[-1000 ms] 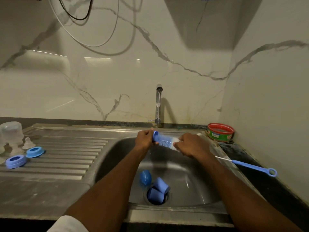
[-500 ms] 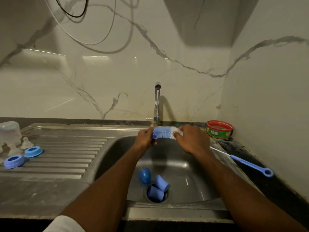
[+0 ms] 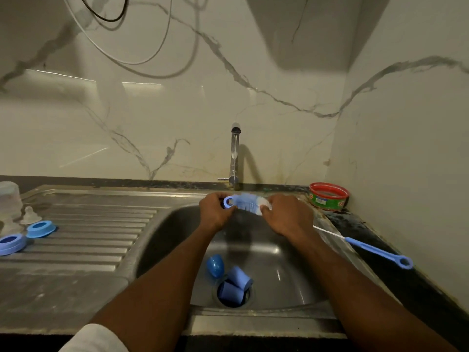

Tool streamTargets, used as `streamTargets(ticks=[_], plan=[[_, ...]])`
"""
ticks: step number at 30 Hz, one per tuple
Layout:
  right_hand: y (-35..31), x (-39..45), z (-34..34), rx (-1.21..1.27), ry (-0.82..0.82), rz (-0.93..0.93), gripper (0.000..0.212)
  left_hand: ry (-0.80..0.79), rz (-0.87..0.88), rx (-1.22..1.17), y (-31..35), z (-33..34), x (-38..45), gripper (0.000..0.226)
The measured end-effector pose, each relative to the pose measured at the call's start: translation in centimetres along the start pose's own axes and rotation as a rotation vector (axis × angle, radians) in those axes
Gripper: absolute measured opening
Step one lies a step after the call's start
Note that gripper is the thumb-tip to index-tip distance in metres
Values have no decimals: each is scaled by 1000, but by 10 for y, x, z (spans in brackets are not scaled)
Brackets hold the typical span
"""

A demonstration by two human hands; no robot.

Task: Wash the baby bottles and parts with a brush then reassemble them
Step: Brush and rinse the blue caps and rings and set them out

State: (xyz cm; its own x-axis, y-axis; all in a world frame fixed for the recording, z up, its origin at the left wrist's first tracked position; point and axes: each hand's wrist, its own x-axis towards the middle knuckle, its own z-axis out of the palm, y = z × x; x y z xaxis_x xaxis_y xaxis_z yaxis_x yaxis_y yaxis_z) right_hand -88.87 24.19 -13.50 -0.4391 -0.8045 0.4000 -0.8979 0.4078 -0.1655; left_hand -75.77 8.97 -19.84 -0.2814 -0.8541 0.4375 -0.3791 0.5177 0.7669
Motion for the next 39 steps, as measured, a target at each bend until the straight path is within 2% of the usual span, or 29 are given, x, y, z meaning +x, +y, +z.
streamTargets(ticks=[3,7,12,14,18,21,23,26,31,34,37,39], plan=[[-3,-3,6,17,-45,5,37,-89,77,112,0,3,-3,33],[2,-2,2,-3,-1,53,32,-64,71,10,10,5,-3,33],[3,-2,4,112,-35,-22,41,29,-64,-57,6,3,-1,32],[-5,-3,5,129,-16,-14,37,-39,-130,-225,6,1,-2,27],[-11,0,6,77,17,65,30,-289,-321,-760,29,2,-7,25],[-5,1,3,80,39,87,34,-261,-356,-1026,38,3,-5,17],[-1,0,-2,30,70,45,37,-143,-397,-1019,36,-1,-3,12],[1,-1,-4,-17,69,-50,43,-6,-482,-888,29,-7,-1,22],[-3,-3,-3,-38,116,-35,40,-120,-414,-680,26,-2,-5,51],[2,1,-4,-41,-10,-27,41,-97,-317,-490,22,0,-2,52],[0,3,-6,92,-89,-81,41,-89,-290,-493,15,-3,1,52],[1,2,-5,89,0,-56,42,-221,-295,-543,14,-6,-4,51]])
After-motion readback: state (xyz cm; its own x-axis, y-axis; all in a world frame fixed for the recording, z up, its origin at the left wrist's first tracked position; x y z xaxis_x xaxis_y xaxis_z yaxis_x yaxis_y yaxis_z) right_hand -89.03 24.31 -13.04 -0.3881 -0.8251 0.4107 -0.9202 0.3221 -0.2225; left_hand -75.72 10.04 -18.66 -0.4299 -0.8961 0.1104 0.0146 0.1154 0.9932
